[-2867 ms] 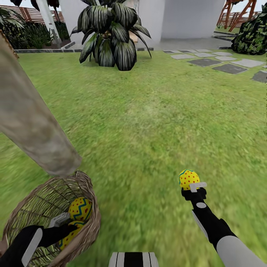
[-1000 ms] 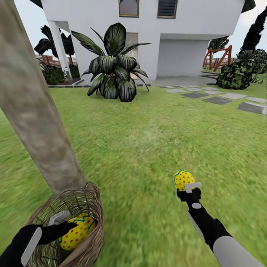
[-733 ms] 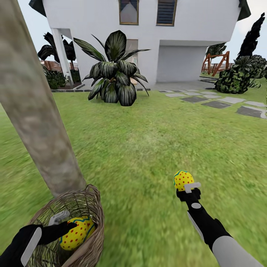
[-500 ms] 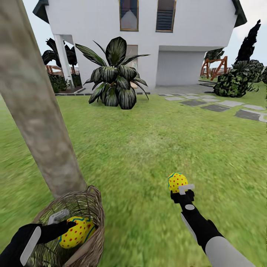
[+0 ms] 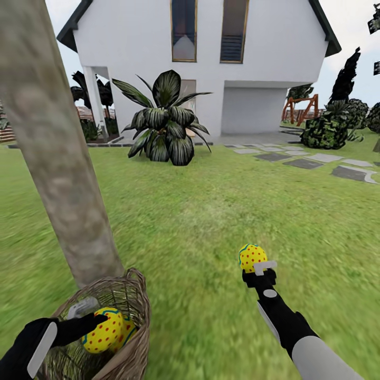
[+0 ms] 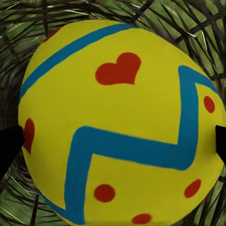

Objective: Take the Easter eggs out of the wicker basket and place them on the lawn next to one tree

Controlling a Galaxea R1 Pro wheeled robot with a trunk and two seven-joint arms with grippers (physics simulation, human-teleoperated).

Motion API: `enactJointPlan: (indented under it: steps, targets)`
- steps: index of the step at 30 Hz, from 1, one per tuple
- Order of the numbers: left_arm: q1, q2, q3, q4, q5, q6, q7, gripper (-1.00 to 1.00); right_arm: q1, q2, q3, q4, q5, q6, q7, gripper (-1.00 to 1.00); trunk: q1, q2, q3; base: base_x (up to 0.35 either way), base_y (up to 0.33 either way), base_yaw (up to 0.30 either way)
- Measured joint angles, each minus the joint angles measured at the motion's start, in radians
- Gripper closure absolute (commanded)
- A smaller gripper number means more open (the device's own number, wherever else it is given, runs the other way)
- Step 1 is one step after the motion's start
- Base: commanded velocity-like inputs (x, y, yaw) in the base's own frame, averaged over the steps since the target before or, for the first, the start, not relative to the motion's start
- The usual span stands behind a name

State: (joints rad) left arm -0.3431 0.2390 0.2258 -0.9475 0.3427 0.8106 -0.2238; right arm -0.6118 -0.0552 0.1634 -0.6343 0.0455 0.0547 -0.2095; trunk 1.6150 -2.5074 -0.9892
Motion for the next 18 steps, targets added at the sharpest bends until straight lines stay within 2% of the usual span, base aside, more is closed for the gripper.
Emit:
enactJointPlan:
  steps: [14,18]
  targets:
    - [0.000,-0.005,0.006,0.005,0.000,0.000,0.001,1.00,0.000,-0.006,-0.002,-0.003,-0.002,-0.001,0.000,1.00,-0.006,0.003,0.054,0.000,0.000,0.000]
    - [0.000,-0.007,0.005,0.006,-0.001,-0.001,0.003,1.00,0.000,-0.004,-0.001,-0.003,-0.002,-0.001,-0.001,1.00,-0.008,0.004,0.070,-0.258,0.000,0.000]
